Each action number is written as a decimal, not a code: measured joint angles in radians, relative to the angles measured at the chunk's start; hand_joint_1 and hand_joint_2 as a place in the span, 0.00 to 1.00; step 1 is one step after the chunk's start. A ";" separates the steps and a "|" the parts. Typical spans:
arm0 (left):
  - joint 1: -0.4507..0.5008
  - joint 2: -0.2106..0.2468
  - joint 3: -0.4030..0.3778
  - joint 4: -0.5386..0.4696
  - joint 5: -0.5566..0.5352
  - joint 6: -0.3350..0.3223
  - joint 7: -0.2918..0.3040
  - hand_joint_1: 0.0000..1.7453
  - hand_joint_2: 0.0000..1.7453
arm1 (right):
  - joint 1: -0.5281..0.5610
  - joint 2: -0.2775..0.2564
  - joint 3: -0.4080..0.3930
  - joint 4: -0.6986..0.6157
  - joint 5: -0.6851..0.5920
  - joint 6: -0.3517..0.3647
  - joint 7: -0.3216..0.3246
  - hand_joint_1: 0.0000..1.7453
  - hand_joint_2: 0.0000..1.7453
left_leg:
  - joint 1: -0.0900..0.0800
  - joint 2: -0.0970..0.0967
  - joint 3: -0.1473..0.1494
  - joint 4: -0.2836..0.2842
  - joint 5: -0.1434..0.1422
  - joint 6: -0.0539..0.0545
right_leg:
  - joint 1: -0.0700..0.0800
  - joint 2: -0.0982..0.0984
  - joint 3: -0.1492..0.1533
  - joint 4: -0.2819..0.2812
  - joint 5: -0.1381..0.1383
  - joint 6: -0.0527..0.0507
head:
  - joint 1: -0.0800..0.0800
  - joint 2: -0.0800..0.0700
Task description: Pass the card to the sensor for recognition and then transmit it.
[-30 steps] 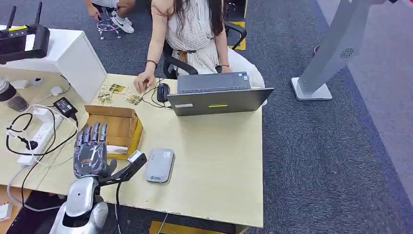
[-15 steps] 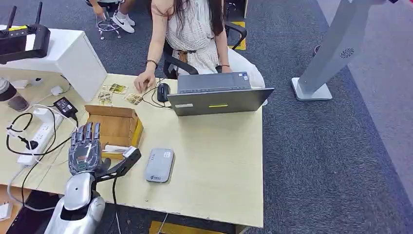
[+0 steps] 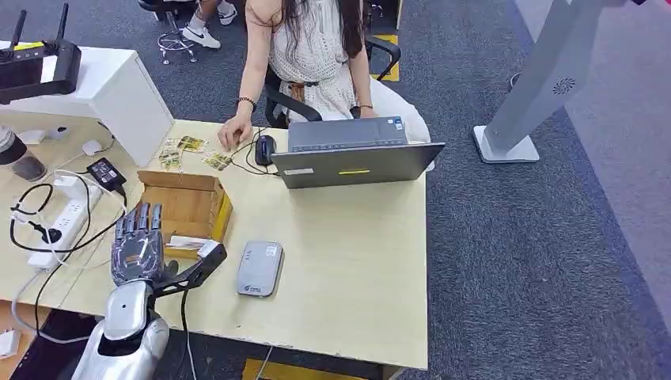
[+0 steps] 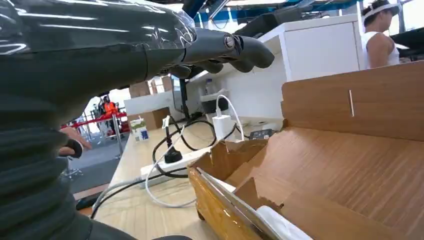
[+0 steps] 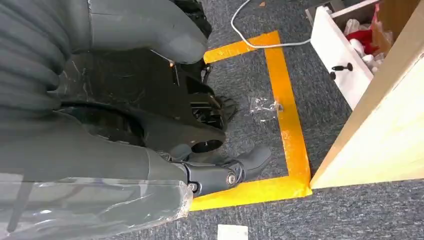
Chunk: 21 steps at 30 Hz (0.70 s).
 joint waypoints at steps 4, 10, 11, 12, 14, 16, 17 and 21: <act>-0.003 0.000 0.001 0.005 0.000 0.025 -0.027 0.00 1.00 | 0.000 0.000 -0.002 0.000 0.002 0.000 0.000 0.00 1.00 | 0.000 0.000 0.000 0.000 0.000 0.000 | 0.000 0.000 0.000 0.000 0.000 0.000 | 0.000 0.000; -0.005 -0.001 0.001 0.006 0.000 0.040 -0.038 0.00 1.00 | 0.000 0.000 -0.002 0.000 0.003 0.000 -0.001 0.00 1.00 | 0.000 0.000 0.000 0.000 0.000 0.000 | 0.000 0.000 0.000 0.000 0.000 0.000 | 0.000 0.000; -0.005 -0.002 0.001 0.006 0.000 0.045 -0.041 0.00 1.00 | 0.000 0.000 -0.002 0.000 0.003 0.000 -0.002 0.00 1.00 | 0.000 0.000 0.000 0.000 0.000 0.000 | 0.000 0.000 0.000 0.000 0.000 0.000 | 0.000 0.000; -0.005 -0.002 0.001 0.006 0.000 0.053 -0.046 0.00 1.00 | 0.000 0.000 -0.002 0.000 0.004 0.000 -0.003 0.00 1.00 | 0.000 0.000 0.000 0.000 0.000 0.000 | 0.000 0.000 0.000 0.000 0.000 0.000 | 0.000 0.000; -0.005 -0.003 0.001 0.006 0.000 0.056 -0.048 0.00 1.00 | 0.000 0.000 -0.002 0.000 0.004 0.000 -0.003 0.00 1.00 | 0.000 0.000 0.000 0.000 0.000 0.000 | 0.000 0.000 0.000 0.000 0.000 0.000 | 0.000 0.000; -0.005 -0.004 0.000 0.006 0.000 0.057 -0.048 0.00 1.00 | 0.000 0.000 -0.002 0.000 0.004 0.000 -0.005 0.00 1.00 | 0.000 0.000 0.000 0.000 0.000 0.000 | 0.000 0.000 0.000 0.000 0.000 0.000 | 0.000 0.000; -0.005 -0.004 0.000 0.006 0.000 0.058 -0.048 0.00 1.00 | 0.000 0.001 -0.003 0.000 0.004 0.000 -0.006 0.00 1.00 | 0.000 0.000 0.000 0.000 0.000 0.000 | 0.000 0.000 0.000 0.000 0.000 0.000 | 0.000 0.000; -0.004 -0.009 0.000 0.006 0.000 0.064 -0.055 0.00 1.00 | 0.000 0.003 -0.003 0.000 0.008 0.000 -0.009 0.00 1.00 | 0.000 0.000 0.000 0.000 0.000 0.000 | 0.000 0.000 0.000 0.000 0.000 0.000 | 0.000 0.000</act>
